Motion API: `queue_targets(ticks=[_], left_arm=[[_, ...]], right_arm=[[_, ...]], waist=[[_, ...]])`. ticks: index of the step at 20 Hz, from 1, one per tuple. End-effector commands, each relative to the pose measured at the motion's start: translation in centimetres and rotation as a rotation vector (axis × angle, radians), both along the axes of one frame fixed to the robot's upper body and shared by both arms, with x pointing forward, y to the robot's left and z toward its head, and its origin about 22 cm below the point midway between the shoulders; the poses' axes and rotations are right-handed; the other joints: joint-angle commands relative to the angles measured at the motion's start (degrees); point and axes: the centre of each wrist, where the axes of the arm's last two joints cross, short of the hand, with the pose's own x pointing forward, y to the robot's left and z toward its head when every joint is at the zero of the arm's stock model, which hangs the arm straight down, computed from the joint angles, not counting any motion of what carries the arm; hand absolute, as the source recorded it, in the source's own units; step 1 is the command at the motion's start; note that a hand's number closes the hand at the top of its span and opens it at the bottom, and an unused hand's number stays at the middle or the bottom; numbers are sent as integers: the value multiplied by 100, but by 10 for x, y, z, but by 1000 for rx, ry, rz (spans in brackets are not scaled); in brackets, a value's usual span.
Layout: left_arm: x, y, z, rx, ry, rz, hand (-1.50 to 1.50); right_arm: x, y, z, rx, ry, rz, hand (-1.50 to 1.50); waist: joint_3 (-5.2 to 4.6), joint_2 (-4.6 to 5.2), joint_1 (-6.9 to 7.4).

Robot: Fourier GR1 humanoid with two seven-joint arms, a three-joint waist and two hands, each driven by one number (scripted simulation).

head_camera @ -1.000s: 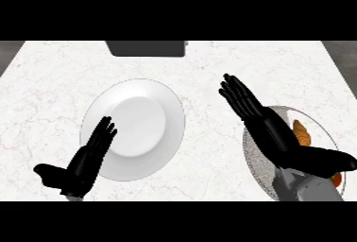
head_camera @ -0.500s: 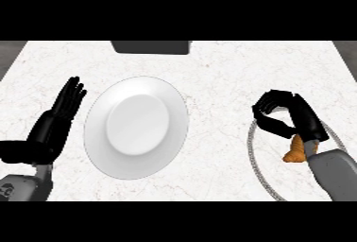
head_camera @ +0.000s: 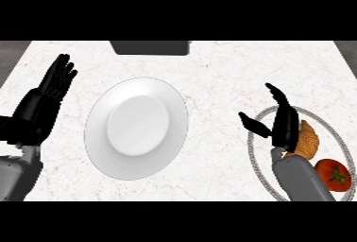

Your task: Pick the croissant from the placemat and place it in the plate

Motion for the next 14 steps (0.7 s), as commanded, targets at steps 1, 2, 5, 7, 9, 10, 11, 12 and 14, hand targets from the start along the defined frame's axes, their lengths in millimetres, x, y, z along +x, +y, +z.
queue_targets(ticks=[1,2,5,7,9,10,11,12,14], left_arm=[[3,-2,15,-4,21,19,0],[5,7,15,25,0,25,0],[1,19,17,21,6,44,0],[-5,9,1,30,17,28,0],[5,4,17,15,20,11,0],[1,6,2,17,24,26,0],[5,-3,8,11,18,31,0],[3,-7,9,17,15,14,0],[5,3,7,20,28,41,0]], right_arm=[[1,3,2,-81,-106,-75,-150],[10,15,9,-108,-110,-76,-150],[16,8,49,-194,-4,-109,-150],[28,-3,56,-278,127,-164,-150],[41,2,75,-299,263,-193,-150],[41,-6,71,-328,360,-222,-150],[41,-9,69,-360,445,-232,-150],[45,1,70,-389,520,-244,-150],[44,17,83,-393,647,-240,-150]], waist=[[-4,-39,-53],[-7,-37,-48],[-20,-72,-97],[-32,-91,-96],[-36,-97,-115],[-47,-95,-139],[-42,-95,-176],[-46,-101,-113],[-48,-126,-169]])
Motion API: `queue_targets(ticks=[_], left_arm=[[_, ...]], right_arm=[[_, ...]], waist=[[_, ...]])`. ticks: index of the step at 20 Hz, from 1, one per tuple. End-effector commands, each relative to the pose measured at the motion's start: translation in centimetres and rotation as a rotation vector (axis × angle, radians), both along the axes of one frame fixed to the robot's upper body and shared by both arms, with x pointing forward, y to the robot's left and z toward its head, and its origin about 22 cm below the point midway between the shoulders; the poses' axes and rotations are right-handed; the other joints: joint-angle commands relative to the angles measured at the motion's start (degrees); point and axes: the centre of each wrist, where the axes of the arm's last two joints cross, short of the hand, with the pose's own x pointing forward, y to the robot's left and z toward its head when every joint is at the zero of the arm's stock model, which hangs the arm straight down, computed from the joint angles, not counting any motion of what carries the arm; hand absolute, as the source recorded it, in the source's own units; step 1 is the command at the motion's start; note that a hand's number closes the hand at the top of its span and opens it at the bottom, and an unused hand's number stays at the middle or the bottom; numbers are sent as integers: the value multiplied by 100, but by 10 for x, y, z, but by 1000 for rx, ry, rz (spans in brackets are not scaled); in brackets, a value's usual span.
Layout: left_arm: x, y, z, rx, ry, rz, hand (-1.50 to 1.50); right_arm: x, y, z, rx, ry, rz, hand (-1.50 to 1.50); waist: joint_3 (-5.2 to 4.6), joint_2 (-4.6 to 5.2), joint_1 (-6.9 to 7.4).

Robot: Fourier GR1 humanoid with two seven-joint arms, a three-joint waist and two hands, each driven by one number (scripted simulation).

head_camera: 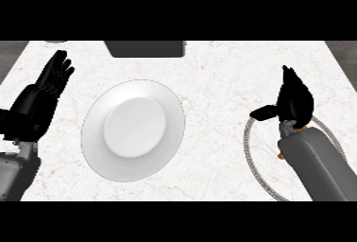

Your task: Pick the croissant from the placemat and place it in the plate

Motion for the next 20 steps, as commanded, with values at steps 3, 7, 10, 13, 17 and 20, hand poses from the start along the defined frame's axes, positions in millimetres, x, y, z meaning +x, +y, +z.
queue_targets(ticks=[3,7,10,13,17,20], left_arm=[[-3,4,-4,2,6,14,0],[4,1,12,2,-5,11,0],[-9,2,-1,11,9,1,0],[1,-3,7,-14,-14,-3,0],[-7,4,-10,11,-12,-1,0],[-10,-6,-5,-5,9,1,0]], right_arm=[[13,5,35,-90,412,-98,-150],[14,13,41,-39,582,-127,-150],[15,21,46,-36,643,-163,-150],[11,2,39,-50,649,-195,-150],[6,-8,39,-91,675,-232,-150],[6,-25,27,-127,729,-287,-150]], waist=[[7,-9,4],[26,19,-12],[26,14,70],[31,40,27],[27,37,13],[30,40,64]])
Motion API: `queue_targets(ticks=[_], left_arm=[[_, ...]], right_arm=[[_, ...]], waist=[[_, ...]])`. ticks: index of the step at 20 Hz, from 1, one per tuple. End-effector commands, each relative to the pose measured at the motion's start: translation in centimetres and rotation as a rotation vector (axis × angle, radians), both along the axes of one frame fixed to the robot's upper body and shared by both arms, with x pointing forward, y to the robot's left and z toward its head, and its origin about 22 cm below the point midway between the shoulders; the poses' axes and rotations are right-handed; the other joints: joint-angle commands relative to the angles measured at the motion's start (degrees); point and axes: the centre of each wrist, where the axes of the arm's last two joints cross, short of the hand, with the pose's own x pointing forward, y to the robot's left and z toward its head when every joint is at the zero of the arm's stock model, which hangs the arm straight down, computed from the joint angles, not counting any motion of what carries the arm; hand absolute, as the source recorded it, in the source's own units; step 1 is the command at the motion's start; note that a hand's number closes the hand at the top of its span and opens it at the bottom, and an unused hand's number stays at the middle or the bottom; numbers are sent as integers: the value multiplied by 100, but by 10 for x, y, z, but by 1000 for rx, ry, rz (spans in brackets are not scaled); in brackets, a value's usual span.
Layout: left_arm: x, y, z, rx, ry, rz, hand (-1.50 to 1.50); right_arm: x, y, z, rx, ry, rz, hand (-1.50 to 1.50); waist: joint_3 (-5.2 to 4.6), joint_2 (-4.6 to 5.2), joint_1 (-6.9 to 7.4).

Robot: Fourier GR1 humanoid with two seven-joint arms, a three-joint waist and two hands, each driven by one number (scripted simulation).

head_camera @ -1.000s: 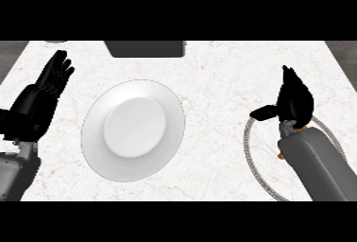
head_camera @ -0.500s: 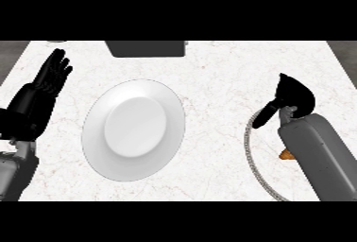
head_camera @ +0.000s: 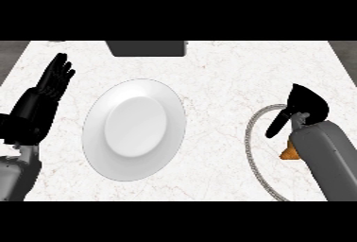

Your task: Pick the croissant from the placemat and place it in the plate

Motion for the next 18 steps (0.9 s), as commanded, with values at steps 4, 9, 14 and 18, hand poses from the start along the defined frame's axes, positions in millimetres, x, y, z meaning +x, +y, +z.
queue_targets(ticks=[4,9,14,18], left_arm=[[7,-6,-9,4,-8,-2,0],[2,-4,14,0,-4,-8,0],[2,-1,-18,-4,-8,0,0],[-6,-2,-1,-5,-6,-14,0]], right_arm=[[-8,2,-23,-100,217,-163,-150],[-11,-15,-21,-80,210,-196,-150],[-21,-16,-49,-51,251,-185,-150],[-33,-37,-55,-14,271,-212,-150]], waist=[[-2,24,-52],[5,10,15],[3,35,18],[7,16,53]])
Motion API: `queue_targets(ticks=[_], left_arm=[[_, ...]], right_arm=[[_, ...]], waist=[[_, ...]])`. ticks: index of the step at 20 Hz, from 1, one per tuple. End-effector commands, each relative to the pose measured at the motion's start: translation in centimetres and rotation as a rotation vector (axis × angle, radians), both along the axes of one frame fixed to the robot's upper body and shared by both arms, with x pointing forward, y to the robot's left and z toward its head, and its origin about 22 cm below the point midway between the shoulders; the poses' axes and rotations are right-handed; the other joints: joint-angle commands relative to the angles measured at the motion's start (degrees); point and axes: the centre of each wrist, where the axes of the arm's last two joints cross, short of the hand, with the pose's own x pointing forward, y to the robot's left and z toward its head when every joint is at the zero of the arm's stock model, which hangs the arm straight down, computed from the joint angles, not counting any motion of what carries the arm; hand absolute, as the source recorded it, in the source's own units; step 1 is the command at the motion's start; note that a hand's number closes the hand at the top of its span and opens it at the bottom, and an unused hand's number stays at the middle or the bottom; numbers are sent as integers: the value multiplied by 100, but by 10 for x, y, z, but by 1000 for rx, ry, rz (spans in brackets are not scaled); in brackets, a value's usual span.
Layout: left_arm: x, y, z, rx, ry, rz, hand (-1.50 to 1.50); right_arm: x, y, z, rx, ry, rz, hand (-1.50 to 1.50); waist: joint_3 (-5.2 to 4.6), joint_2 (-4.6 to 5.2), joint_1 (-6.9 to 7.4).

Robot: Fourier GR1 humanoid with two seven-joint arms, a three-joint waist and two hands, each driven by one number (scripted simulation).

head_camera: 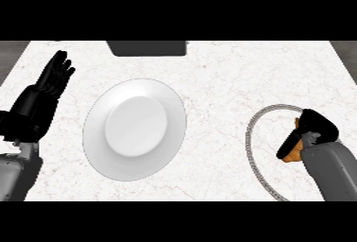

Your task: Pick the croissant from the placemat and place it in the plate

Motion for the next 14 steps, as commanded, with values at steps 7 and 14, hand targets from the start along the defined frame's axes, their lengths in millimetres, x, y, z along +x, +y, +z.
queue_targets(ticks=[7,14], left_arm=[[-10,-4,11,0,-2,-11,0],[-4,10,-1,-2,9,-13,0]], right_arm=[[-9,-9,-32,-112,182,-120,-150],[-11,-20,-19,-291,-76,14,150]], waist=[[4,2,87],[2,4,32]])
